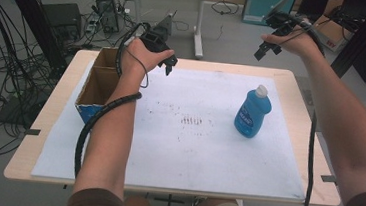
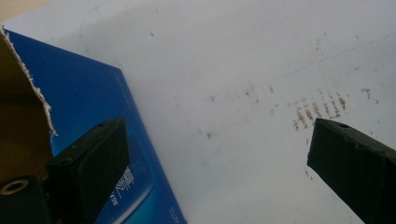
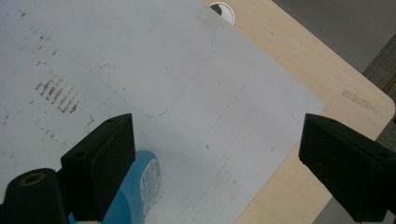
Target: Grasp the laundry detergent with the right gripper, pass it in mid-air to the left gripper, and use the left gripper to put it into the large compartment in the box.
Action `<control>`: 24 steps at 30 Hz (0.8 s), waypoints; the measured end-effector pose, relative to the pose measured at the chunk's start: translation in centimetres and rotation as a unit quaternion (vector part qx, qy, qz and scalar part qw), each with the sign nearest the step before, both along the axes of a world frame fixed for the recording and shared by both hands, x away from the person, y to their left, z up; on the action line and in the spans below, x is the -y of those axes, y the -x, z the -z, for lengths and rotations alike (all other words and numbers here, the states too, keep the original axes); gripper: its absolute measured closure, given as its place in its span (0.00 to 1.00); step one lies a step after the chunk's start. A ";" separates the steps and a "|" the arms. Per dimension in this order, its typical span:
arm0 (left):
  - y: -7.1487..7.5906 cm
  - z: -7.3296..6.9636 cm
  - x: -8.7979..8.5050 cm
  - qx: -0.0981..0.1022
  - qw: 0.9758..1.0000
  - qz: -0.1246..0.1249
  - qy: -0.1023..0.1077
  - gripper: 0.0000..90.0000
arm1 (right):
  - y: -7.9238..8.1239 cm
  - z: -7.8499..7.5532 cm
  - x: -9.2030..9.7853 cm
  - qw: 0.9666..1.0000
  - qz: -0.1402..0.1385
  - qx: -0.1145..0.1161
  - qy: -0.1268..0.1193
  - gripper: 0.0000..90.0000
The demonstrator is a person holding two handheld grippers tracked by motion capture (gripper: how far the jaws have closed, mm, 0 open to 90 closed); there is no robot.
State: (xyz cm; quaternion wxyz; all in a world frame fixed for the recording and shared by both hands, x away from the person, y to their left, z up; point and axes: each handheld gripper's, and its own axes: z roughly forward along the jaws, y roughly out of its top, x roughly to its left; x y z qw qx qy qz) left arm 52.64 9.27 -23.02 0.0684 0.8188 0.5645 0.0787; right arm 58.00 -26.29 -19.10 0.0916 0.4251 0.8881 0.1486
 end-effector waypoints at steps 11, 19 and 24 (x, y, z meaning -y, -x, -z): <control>0.1 -0.4 0.0 0.001 1.000 0.002 -0.001 0.07 | 0.5 -0.3 0.3 1.000 -0.010 0.006 -0.001 0.11; 0.3 -0.7 0.1 0.004 1.000 0.004 -0.003 0.07 | 0.9 -0.8 0.4 1.000 -0.016 0.008 -0.005 0.11; 0.3 -0.7 -0.1 0.004 1.000 0.004 -0.004 0.07 | 1.5 -1.0 0.6 1.000 -0.022 0.010 -0.007 0.11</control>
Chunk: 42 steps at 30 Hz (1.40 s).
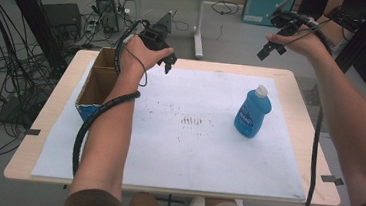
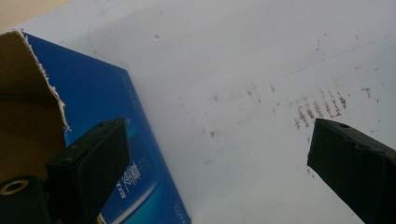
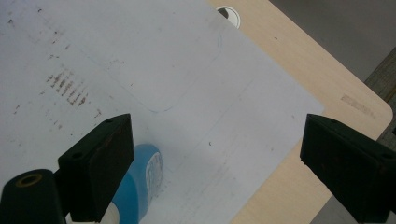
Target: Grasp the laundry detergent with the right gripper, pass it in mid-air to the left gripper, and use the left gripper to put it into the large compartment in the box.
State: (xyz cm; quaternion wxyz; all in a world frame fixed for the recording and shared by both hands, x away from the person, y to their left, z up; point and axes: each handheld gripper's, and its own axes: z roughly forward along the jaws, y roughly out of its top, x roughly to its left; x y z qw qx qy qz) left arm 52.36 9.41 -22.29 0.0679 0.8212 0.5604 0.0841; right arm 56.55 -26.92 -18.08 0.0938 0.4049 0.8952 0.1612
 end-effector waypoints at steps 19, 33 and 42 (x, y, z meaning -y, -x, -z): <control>1.0 -0.8 0.1 0.012 1.000 0.007 -0.004 0.07 | 4.4 -1.3 2.7 0.999 -0.030 0.028 -0.036 0.09; 1.6 -1.1 0.3 0.016 1.000 0.014 -0.003 0.07 | 9.4 -1.1 4.9 0.994 -0.062 0.063 -0.064 0.08; 1.4 -0.9 0.1 0.014 1.000 0.016 -0.004 0.07 | 11.4 0.4 6.4 0.991 -0.067 0.079 -0.082 0.08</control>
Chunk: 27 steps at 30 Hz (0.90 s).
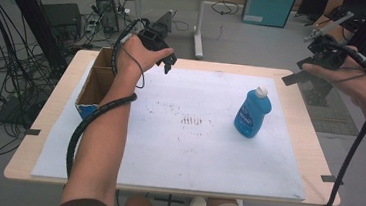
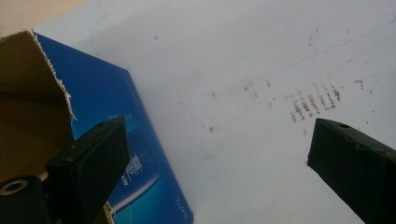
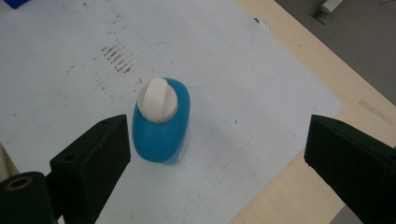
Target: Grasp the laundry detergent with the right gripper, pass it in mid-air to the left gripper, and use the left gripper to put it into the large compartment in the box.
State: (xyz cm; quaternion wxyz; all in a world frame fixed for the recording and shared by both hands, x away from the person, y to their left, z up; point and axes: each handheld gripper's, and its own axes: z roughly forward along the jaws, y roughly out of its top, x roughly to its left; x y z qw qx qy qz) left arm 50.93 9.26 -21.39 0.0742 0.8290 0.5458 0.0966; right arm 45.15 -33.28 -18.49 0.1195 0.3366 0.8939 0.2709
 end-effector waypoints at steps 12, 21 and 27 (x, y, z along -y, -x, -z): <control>-0.2 0.6 -0.2 -0.005 1.000 -0.001 0.001 0.07 | 3.0 3.2 2.1 0.999 -0.006 0.024 -0.037 0.07; -0.2 0.6 -0.2 -0.003 1.000 0.003 -0.001 0.07 | 4.0 5.5 2.1 0.998 -0.014 0.034 -0.052 0.06; -0.1 0.7 -0.1 -0.003 1.000 0.004 -0.002 0.07 | 4.5 8.3 2.1 0.997 -0.008 0.031 -0.068 0.05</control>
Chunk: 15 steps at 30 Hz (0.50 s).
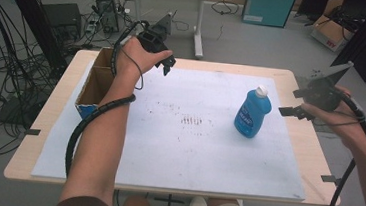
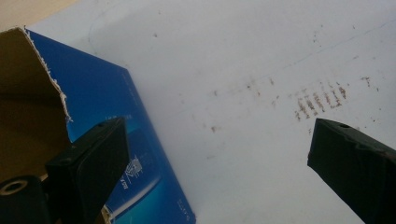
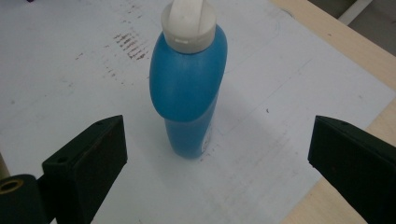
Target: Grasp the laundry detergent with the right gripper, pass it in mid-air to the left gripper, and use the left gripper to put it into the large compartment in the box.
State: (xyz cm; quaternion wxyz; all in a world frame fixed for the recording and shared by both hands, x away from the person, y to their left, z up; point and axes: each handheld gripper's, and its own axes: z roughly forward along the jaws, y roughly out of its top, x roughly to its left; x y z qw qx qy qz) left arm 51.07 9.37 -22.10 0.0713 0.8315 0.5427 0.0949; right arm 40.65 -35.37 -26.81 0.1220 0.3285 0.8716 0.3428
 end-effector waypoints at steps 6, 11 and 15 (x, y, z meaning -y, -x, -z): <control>0.0 0.2 0.2 -0.002 1.000 0.002 0.001 0.07 | 0.3 1.5 -0.4 1.000 -0.001 0.005 -0.005 0.05; 0.0 0.4 0.2 -0.004 1.000 0.004 0.001 0.07 | 0.5 3.1 -1.3 1.000 -0.001 0.009 -0.014 0.04; -0.1 0.5 0.1 -0.004 1.000 0.003 0.001 0.07 | 0.5 4.0 -1.7 1.000 0.000 0.011 -0.012 0.04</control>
